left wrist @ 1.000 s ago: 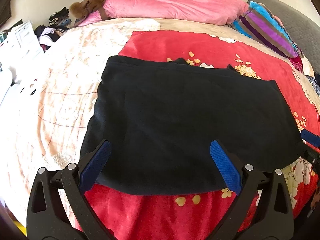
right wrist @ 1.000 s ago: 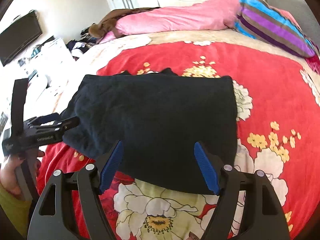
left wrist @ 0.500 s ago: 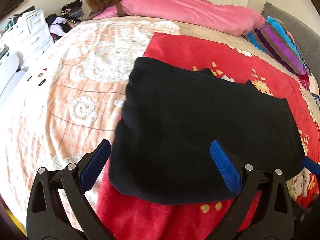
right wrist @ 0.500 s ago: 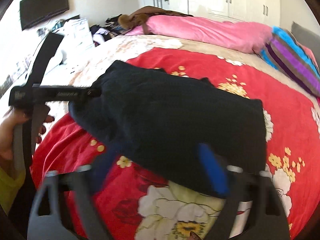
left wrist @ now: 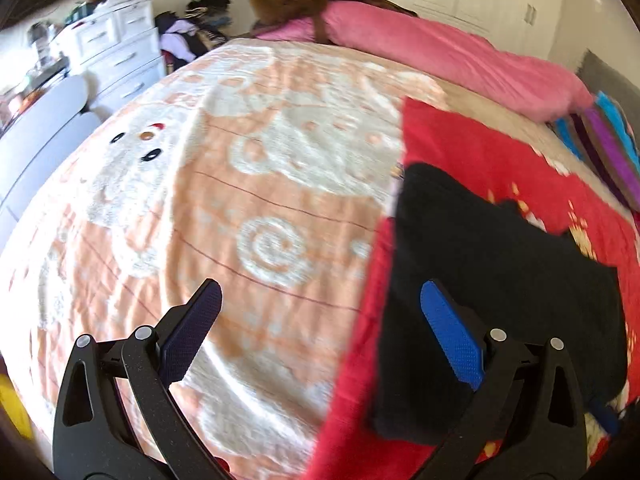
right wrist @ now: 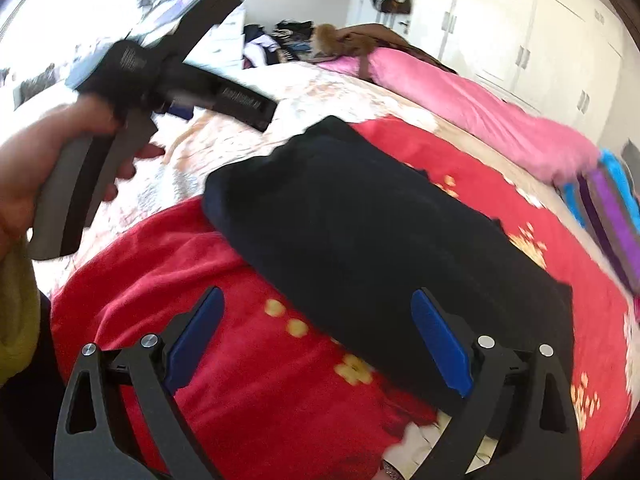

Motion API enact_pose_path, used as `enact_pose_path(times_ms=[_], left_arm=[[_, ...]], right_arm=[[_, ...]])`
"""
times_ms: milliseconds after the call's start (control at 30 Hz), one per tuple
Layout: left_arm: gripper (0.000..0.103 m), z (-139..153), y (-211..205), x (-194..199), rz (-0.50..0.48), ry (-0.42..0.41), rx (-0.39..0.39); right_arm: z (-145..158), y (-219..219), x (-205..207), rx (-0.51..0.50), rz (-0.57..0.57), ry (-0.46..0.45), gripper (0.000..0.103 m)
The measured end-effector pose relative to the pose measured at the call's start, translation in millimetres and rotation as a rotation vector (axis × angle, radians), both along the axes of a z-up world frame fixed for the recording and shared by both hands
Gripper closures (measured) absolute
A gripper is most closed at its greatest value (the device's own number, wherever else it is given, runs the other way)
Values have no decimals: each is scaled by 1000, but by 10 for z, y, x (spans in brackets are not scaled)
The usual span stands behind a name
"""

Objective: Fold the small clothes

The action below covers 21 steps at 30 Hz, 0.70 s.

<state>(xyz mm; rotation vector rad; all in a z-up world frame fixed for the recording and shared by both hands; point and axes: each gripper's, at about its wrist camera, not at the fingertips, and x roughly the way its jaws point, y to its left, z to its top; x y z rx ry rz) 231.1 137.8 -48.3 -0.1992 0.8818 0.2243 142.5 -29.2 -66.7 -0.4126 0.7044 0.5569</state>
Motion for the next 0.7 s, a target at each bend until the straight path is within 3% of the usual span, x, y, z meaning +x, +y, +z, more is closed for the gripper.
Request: enact_pose_path(times_ms=[267, 433, 567, 633, 700], left_arm=[[10, -113, 426, 48, 93, 8, -146], [10, -73, 463, 44, 99, -22, -177], [10, -115, 493, 88, 101, -14, -207], [10, -123, 485, 102, 96, -14, -222], [9, -101, 470, 100, 88, -26, -235]], right_arm=[[-198, 560, 110, -33, 95, -10, 10], [-361, 795, 261, -125, 103, -31, 12], [-458, 791, 409, -127, 83, -13, 13], [-465, 790, 481, -119, 70, -12, 17], [-464, 761, 553, -107, 48, -10, 33]])
